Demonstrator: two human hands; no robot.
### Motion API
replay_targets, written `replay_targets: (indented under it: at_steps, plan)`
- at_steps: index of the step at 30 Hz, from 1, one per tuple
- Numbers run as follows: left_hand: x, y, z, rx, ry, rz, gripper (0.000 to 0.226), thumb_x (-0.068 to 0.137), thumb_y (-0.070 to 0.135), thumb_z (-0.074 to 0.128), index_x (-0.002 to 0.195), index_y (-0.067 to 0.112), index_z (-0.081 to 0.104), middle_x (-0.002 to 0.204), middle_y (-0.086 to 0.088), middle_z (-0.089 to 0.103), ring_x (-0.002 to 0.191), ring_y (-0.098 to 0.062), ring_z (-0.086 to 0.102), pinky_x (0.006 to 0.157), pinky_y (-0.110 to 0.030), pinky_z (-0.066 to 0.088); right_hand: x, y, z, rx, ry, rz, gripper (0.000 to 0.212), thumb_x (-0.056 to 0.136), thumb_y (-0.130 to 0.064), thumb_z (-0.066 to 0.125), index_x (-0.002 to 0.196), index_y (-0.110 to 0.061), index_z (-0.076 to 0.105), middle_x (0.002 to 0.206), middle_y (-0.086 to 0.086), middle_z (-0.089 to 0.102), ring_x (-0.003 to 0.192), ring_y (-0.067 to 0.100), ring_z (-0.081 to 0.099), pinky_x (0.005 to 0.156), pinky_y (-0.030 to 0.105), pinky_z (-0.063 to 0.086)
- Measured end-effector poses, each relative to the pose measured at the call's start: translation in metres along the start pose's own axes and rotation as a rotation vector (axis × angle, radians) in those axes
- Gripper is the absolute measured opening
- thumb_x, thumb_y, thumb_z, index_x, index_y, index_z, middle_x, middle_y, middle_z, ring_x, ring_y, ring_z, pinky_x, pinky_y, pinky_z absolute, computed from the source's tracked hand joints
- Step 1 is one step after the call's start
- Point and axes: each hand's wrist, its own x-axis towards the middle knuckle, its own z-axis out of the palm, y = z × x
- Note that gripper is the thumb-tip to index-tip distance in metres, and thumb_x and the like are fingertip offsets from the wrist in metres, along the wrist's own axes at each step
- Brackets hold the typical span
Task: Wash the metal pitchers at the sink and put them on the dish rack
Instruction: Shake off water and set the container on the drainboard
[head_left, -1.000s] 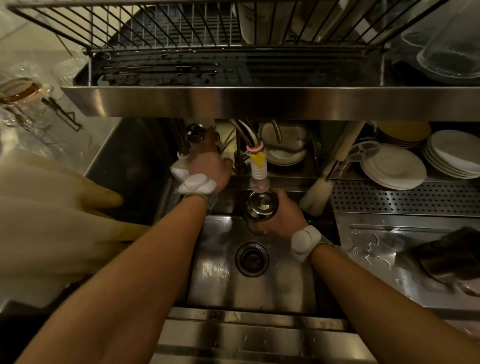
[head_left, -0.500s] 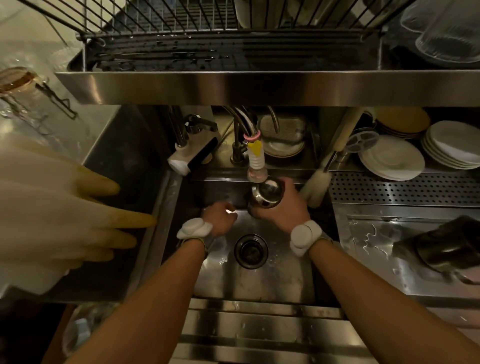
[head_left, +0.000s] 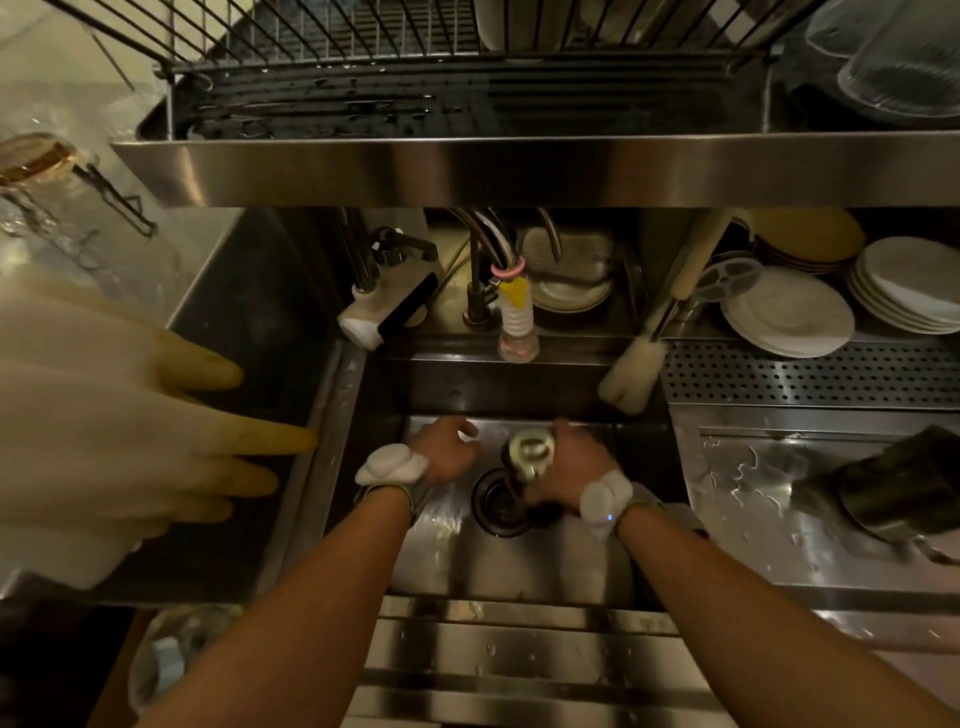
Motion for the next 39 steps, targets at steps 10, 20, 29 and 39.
replay_targets:
  at_steps: [10, 20, 29, 39]
  plan:
    - [-0.010, 0.023, -0.005, -0.340, -0.101, 0.047, 0.068, 0.077, -0.001, 0.064, 0.138, 0.019, 0.042, 0.118, -0.012, 0.061, 0.106, -0.025, 0.059, 0.081, -0.033, 0.049, 0.015, -0.026, -0.026, 0.150, 0.039, -0.077, 0.097, 0.054, -0.038, 0.087, 0.134, -0.019, 0.036, 0.122, 0.004, 0.063, 0.110, 0.025, 0.062, 0.091, 0.031, 0.050]
    - [-0.025, 0.068, -0.007, -0.887, -0.077, 0.104, 0.075, 0.065, -0.015, 0.048, 0.133, 0.014, 0.049, 0.110, -0.006, 0.057, 0.093, -0.017, 0.055, 0.046, -0.014, 0.048, 0.020, -0.024, -0.011, 0.157, 0.264, -0.141, 0.093, 0.063, -0.025, 0.083, 0.140, -0.021, 0.031, 0.134, 0.008, 0.054, 0.119, 0.031, 0.056, 0.100, 0.040, 0.046]
    - [-0.018, 0.055, 0.002, -0.819, -0.050, 0.096, 0.069, 0.063, -0.015, 0.051, 0.128, 0.010, 0.055, 0.103, -0.004, 0.062, 0.094, -0.019, 0.058, 0.066, -0.019, 0.050, 0.022, -0.024, -0.006, 0.075, 0.202, -0.167, 0.088, 0.063, -0.023, 0.082, 0.137, -0.019, 0.035, 0.131, 0.010, 0.055, 0.116, 0.032, 0.057, 0.095, 0.038, 0.049]
    - [-0.016, 0.047, 0.015, -0.684, -0.168, 0.106, 0.068, 0.060, -0.012, 0.057, 0.125, 0.006, 0.056, 0.109, -0.011, 0.063, 0.098, -0.020, 0.055, 0.063, -0.016, 0.050, 0.011, -0.014, 0.005, 0.100, 0.145, -0.116, 0.084, 0.066, -0.027, 0.081, 0.135, -0.017, 0.036, 0.131, 0.012, 0.055, 0.117, 0.033, 0.057, 0.095, 0.037, 0.048]
